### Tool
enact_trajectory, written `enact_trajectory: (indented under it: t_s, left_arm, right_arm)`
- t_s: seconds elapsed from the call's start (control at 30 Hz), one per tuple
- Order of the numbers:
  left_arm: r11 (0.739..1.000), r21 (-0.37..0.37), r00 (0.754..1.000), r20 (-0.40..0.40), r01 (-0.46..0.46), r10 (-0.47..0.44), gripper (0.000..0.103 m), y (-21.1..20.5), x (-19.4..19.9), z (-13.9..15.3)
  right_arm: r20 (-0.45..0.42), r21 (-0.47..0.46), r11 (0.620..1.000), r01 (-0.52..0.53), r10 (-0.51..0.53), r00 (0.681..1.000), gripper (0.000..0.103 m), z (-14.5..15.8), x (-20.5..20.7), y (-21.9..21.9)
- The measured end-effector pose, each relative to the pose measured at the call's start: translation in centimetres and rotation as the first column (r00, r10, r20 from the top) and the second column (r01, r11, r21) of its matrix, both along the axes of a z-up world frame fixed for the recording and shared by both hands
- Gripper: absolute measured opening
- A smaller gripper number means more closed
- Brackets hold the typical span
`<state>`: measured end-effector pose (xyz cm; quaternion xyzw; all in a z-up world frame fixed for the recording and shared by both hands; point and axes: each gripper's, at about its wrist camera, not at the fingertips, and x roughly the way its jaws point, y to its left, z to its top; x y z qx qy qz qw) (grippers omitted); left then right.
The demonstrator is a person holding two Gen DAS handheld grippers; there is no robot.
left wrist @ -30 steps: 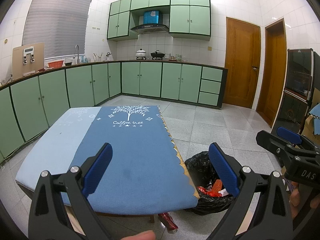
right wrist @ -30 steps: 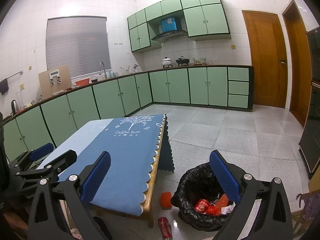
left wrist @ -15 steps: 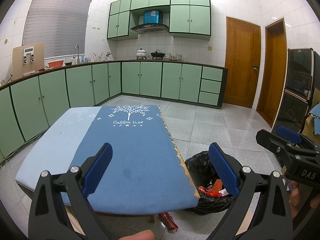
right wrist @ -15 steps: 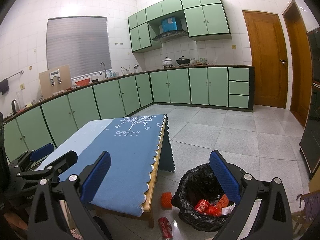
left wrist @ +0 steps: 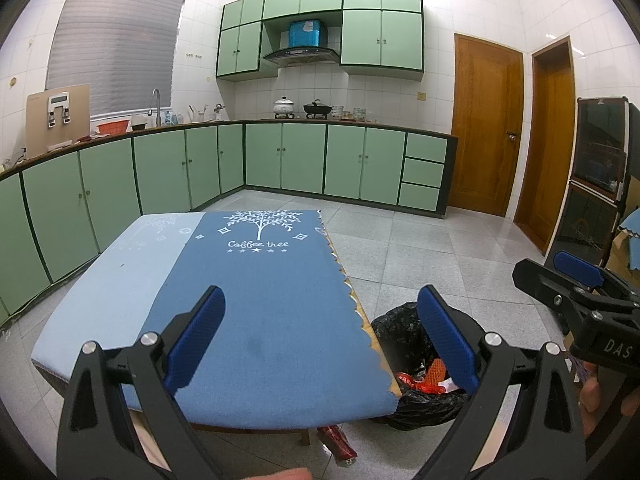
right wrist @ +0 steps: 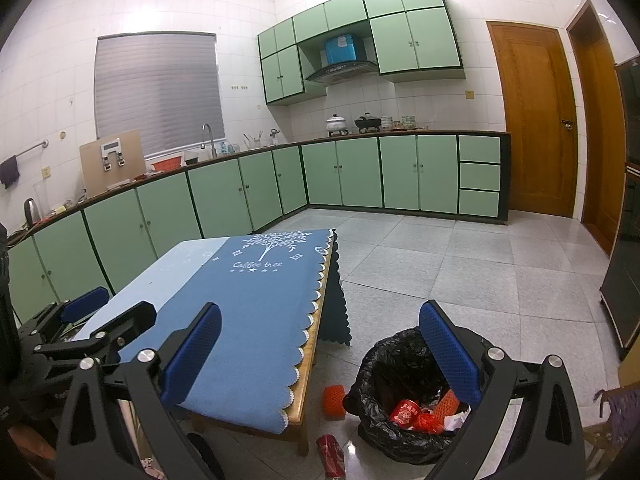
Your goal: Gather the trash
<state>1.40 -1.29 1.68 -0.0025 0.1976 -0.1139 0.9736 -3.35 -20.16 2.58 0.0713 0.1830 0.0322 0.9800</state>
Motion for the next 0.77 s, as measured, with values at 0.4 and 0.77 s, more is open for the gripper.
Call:
enact_trajectory:
  t_s: [0.4, 0.77]
  left_arm:
    - [1.0, -0.001, 1.0, 0.002, -0.006, 0.006, 0.094, -0.2, -0.08, -0.13]
    - [1.0, -0.001, 1.0, -0.002, -0.016, 0.016, 0.094, -0.28, 0.01, -0.09]
  right_arm:
    - [0.001, -0.001, 1.0, -0.002, 0.002, 1.0, 0.097, 0.02, -0.03, 0.11]
    - [0.002, -0.002, 1.0, -0.008, 0.008, 1.0, 0.097, 0.22, 0.49, 0.53]
